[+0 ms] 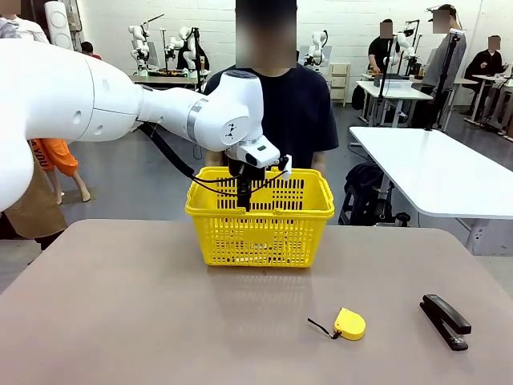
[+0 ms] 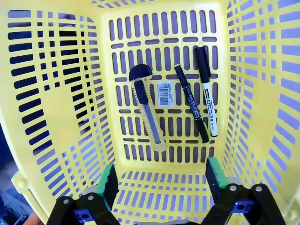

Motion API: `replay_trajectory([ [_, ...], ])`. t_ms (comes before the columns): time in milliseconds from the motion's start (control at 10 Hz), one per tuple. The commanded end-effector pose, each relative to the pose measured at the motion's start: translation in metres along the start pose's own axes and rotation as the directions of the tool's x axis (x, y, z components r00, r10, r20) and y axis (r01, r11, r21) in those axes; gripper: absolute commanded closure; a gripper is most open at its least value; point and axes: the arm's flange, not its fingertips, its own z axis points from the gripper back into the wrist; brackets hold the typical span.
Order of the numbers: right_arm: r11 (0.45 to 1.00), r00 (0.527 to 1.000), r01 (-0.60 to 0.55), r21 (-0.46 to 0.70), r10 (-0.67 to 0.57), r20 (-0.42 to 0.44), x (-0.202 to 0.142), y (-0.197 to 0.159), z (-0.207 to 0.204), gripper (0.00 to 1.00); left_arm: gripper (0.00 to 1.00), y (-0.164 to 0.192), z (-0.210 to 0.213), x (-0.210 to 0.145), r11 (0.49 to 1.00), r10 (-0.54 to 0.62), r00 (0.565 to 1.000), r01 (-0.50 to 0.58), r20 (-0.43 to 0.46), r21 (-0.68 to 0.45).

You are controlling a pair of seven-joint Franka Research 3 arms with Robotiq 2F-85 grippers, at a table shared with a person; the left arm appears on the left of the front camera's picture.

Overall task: Place the items the person wants into the basket.
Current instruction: Pick up the item the person points to and place it in the Market Basket.

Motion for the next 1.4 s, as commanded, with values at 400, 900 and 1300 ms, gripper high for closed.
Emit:
replay_trajectory([
  [400,1.000,0.999,-0.012,0.017,0.012,0.032,0.001,0.000,0.000,0.00,0.00,-0.037,0.108,-0.058,0.994,0.095,0.991,-0.100,0.091,0.048],
  [900,1.000,0.999,-0.012,0.017,0.012,0.032,0.001,0.000,0.000,0.00,0.00,-0.136,0.160,-0.197,0.975,0.218,0.973,-0.220,0.075,0.032],
  [1300,1.000,0.999,-0.012,0.017,0.012,0.032,0.001,0.000,0.000,0.00,0.00,-0.175,0.143,-0.225,0.953,0.300,0.950,-0.302,0.087,0.018],
])
